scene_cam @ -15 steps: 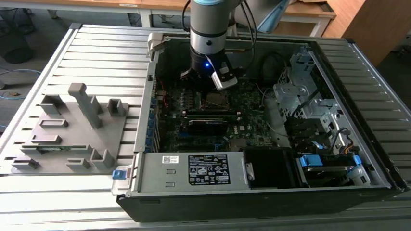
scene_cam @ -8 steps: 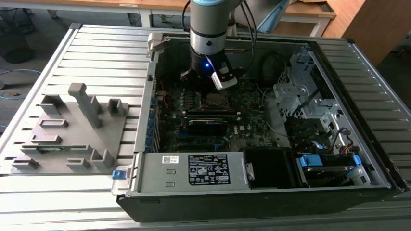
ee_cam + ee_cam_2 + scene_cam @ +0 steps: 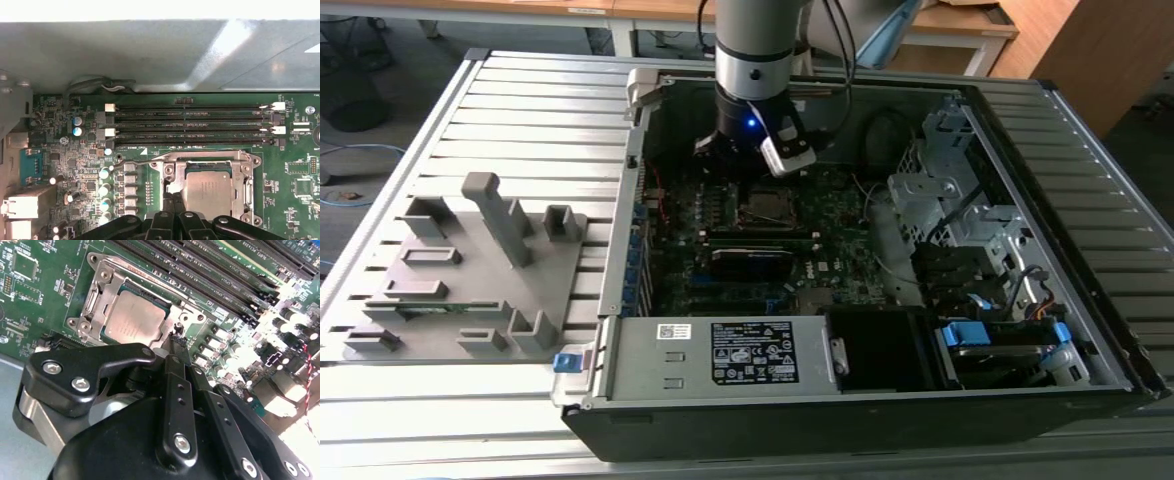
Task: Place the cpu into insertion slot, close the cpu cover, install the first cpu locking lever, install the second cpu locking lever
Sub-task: 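Close the cpu cover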
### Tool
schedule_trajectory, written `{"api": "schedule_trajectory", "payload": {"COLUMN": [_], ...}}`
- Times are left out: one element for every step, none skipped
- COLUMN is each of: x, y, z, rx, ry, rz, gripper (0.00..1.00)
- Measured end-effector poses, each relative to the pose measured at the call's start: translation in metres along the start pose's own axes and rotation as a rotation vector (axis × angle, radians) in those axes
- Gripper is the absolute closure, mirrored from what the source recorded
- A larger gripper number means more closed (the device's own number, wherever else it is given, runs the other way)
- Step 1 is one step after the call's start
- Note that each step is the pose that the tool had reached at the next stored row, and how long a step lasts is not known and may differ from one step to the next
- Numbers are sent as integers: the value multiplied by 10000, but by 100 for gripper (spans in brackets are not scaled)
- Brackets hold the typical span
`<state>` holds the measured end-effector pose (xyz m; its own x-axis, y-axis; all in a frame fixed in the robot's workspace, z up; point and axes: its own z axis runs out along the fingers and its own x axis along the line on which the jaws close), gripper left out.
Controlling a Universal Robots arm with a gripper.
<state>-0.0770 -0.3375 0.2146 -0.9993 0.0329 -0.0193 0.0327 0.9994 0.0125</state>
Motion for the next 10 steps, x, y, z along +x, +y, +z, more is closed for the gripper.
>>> {"api": "schedule_trajectory", "payload": {"x": [0,0,-2,-9,-23,-41,-61,-83,-107,-132], "y": [0,1,0,0,1,2,2,3,4,5], "z": [0,0,0,-1,-1,0,0,1,1,1], "rx": [-2,-4,-3,0,-1,-1,-1,-1,-1,-1], "ry": [-1,-3,-2,1,0,0,0,0,-1,0], "rz": [0,0,-1,-2,-1,-1,-1,0,1,0], "gripper": [89,89,89,89,89,89,89,89,89,89]}}
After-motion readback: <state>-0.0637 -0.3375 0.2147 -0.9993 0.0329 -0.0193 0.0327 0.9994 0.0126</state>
